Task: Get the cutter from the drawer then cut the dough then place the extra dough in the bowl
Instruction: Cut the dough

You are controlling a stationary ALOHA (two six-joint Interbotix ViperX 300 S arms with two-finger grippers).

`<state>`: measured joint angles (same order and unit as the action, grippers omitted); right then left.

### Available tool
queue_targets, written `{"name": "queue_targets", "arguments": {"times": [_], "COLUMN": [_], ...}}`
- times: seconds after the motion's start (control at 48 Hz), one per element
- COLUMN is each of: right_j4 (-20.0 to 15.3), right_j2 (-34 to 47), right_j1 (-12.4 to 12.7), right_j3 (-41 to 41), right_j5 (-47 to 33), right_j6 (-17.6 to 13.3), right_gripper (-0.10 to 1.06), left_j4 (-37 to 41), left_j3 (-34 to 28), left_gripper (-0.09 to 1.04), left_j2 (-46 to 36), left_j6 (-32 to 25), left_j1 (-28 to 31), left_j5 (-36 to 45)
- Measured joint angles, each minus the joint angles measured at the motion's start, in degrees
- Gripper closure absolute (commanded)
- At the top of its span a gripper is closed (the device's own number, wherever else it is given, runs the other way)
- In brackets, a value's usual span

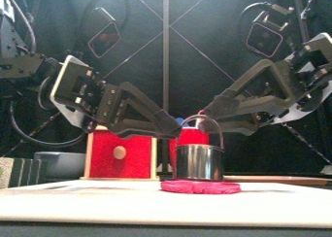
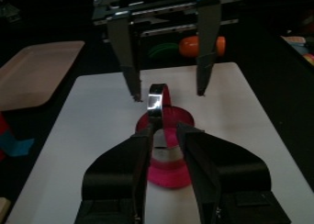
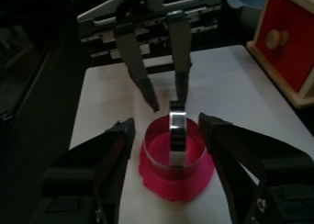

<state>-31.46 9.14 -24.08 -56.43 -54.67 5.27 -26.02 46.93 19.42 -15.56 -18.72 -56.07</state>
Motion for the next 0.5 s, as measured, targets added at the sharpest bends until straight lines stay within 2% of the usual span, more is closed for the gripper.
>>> {"name": "queue_targets", "arguments": {"times": [0.292,0.5], "right_j4": [-0.44,-0.44], "right_j2": [-0.35,-0.35], "right_j1": [0.09,0.09], "right_j3": [0.26,1.76], "right_j5": [2.2,4.31], "right_j6": [0.0,-0.18], "right_gripper": [0.07,0.07], "left_j4": [0.18,3.78], "left_j3": [-0.53,-0.79], "left_gripper": [0.25,0.26], "left_j2": [-1.23,-1.23], "left_j6": [0.09,-0.18], "left_j1": [0.09,0.7], "left_j5": [5.36,6.68]}}
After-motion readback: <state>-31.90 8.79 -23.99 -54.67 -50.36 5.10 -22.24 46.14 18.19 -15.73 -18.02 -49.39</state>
